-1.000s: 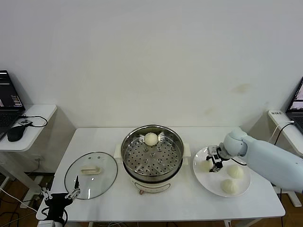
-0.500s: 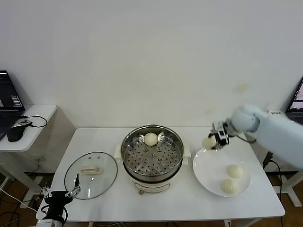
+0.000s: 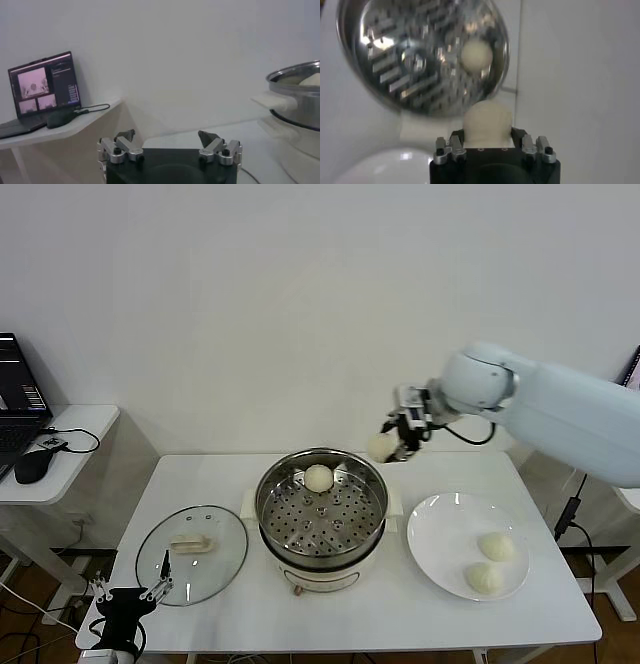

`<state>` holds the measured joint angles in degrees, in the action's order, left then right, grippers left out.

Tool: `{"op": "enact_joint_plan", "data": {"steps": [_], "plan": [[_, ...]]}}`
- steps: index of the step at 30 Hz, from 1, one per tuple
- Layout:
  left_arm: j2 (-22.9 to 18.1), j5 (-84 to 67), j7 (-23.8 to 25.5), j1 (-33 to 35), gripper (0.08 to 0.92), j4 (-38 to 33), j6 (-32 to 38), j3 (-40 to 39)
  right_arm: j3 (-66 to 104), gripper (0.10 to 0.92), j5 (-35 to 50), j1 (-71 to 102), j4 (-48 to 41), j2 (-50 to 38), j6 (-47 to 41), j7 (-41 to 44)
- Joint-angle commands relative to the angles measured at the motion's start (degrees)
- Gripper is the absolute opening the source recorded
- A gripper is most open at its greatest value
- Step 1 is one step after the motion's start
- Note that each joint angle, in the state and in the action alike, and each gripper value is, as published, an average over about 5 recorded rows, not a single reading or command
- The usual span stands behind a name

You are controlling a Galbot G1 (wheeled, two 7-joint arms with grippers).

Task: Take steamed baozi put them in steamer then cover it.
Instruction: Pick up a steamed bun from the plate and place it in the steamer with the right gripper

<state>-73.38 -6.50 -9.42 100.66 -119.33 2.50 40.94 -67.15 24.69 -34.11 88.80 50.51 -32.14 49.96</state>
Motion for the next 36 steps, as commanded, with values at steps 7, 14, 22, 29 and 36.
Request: {"op": "enact_joint_plan", "data": {"steps": [7, 14, 22, 29, 36], "plan": [[-0.8, 0.1, 0.0, -0.3, 0.823, -0.3, 0.1, 1.3, -2.5, 0.594, 9.9, 5.5, -8.5, 22.0, -9.5, -7.6], [-0.9, 0.1, 0.0, -1.1, 0.823, 0.6, 0.1, 1.3, -2.4, 0.594, 6.6, 10.3, -13.3, 25.4, -9.5, -7.4], [-0.6, -0.1, 0.0, -1.7, 0.823, 1.4, 0.2, 1.2, -2.5, 0.594, 3.8, 12.3, -16.0, 26.8, -9.5, -7.5], [-0.3, -0.3, 0.1, -1.9, 0.823, 2.0, 0.5, 1.3, -2.1, 0.594, 3.4, 13.0, -16.8, 27.5, -9.5, -7.8], [-0.3, -0.4, 0.1, -1.8, 0.823, 1.9, 0.5, 1.4, -1.9, 0.691, 3.0, 10.0, -14.0, 24.6, -9.4, -5.6]]}}
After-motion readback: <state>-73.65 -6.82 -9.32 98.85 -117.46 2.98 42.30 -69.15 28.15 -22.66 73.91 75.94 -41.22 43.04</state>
